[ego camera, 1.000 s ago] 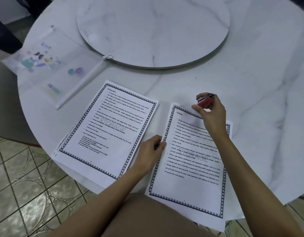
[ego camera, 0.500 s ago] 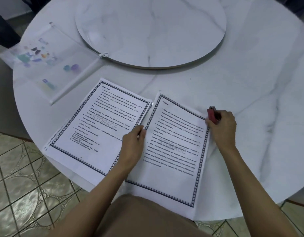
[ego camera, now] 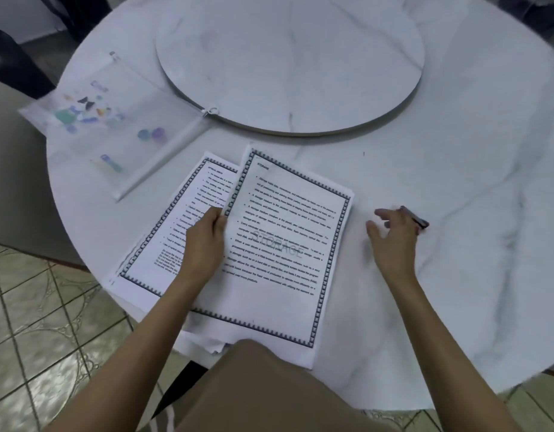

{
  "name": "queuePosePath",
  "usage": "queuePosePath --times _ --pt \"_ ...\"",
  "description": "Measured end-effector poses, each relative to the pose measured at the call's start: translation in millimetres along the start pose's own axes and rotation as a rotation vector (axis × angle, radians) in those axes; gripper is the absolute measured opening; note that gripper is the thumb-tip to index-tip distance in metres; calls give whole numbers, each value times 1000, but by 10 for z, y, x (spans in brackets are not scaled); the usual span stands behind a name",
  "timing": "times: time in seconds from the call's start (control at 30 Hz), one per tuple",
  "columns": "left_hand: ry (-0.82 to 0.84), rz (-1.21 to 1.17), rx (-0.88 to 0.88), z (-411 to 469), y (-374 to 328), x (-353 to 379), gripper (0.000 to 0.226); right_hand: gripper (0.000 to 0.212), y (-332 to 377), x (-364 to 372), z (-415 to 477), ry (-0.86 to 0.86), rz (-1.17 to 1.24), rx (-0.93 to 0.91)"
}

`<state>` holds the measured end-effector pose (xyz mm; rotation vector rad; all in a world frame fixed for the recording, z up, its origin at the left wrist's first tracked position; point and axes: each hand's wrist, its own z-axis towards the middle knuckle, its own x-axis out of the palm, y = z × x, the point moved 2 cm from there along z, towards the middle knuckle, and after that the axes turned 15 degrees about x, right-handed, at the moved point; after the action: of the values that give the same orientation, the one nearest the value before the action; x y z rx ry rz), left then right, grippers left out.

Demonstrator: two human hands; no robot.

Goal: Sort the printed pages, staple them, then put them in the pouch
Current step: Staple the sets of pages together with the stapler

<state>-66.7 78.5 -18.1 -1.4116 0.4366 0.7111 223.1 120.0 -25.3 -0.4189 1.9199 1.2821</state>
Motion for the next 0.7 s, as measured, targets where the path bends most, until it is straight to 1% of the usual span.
queuePosePath --times 0.1,0.2,0.27,0.47,0.57,0.67,0.7 --pt "27 2 -2 94 193 -167 19 27 285 307 -369 102 52 37" --pt "53 12 12 206 400 -351 17 26 493 615 -655 185 87 149" --pt "77 9 9 280 536 -462 15 26 594 787 -796 210 83 192" --pt "200 124 75 401 834 -666 28 28 754 1031 -986 121 69 279" --pt "212 152 104 443 893 -714 30 34 737 1096 -1026 71 50 347" --pt "299 101 26 479 930 -706 34 34 776 1165 -1085 86 71 410" --pt "321 79 13 496 943 -696 30 34 798 1195 -1099 103 88 417"
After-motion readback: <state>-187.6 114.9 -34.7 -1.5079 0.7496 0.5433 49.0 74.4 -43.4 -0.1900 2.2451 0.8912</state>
